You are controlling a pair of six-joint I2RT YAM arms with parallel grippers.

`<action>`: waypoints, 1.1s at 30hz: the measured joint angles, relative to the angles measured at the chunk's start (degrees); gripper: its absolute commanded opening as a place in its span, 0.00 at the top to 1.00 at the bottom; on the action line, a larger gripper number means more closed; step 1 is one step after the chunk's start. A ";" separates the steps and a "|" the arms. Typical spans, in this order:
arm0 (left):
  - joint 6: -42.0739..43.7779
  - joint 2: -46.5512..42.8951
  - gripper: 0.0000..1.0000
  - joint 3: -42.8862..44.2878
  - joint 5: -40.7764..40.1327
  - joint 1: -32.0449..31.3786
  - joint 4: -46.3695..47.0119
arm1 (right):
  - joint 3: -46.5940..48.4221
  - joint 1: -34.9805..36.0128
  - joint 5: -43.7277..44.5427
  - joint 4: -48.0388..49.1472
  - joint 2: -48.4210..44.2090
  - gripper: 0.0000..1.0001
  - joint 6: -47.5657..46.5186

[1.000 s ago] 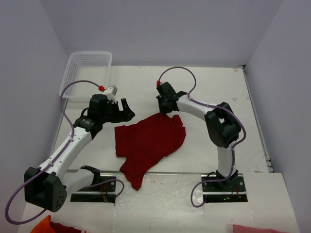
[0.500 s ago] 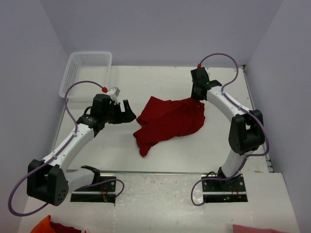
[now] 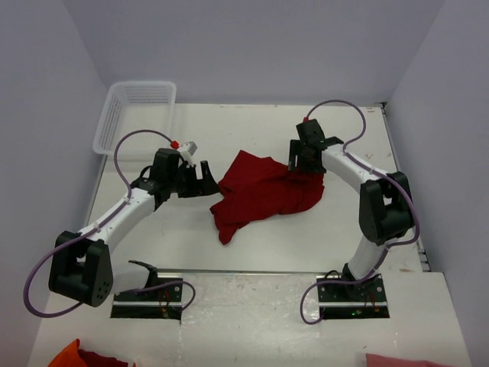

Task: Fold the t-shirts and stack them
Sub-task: Flatten out the tshirt

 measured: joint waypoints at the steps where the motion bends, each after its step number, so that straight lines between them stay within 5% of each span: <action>1: 0.00 0.00 0.13 0.00 0.09 -0.07 0.02 | 0.90 0.09 -0.96 -0.04 0.00 0.24 -0.37; 10: -0.02 0.00 0.13 -0.02 0.11 -0.39 0.07 | 6.40 3.26 -7.04 1.57 0.07 0.25 -1.73; 21: -0.87 -2.58 0.12 -4.70 -0.17 -1.49 0.35 | 1.68 3.13 -0.55 1.33 0.00 0.24 -1.27; 33: -5.62 -2.25 0.12 -8.57 -3.39 -12.28 0.07 | -1.05 0.37 2.23 1.14 -2.54 0.25 0.79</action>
